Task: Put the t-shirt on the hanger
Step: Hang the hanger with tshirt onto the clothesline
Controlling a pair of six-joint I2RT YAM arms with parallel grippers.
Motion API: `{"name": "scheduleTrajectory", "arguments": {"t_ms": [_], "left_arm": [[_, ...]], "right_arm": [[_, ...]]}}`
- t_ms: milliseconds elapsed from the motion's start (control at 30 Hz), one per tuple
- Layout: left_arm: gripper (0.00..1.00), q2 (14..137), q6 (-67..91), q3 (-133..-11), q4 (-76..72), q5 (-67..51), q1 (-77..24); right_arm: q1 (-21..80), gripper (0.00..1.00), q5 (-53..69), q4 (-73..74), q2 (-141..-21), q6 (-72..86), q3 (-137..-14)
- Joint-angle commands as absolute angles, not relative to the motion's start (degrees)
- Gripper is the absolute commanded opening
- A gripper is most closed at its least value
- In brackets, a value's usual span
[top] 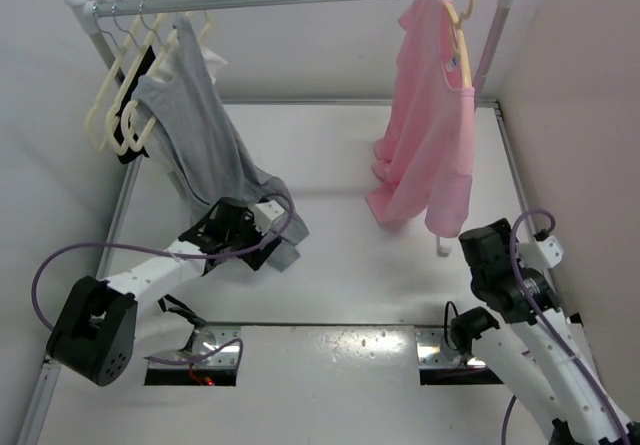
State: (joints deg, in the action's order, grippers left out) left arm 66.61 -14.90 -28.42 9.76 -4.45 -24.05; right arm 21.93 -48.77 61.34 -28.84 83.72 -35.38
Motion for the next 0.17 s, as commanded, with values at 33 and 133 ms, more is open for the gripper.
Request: {"name": "scheduleTrajectory", "arguments": {"t_ms": [33,133], "left_arm": [[1.0,65.3,-14.15,-28.65,7.91,-3.6,-23.99],[1.0,65.3,-14.15,-28.65,7.91,-3.6,-23.99]], "right_arm": [[22.15,1.0,-49.66,62.14,-29.97,86.48,-35.68],[22.15,1.0,-49.66,62.14,-30.59,86.48,-35.68]]}}
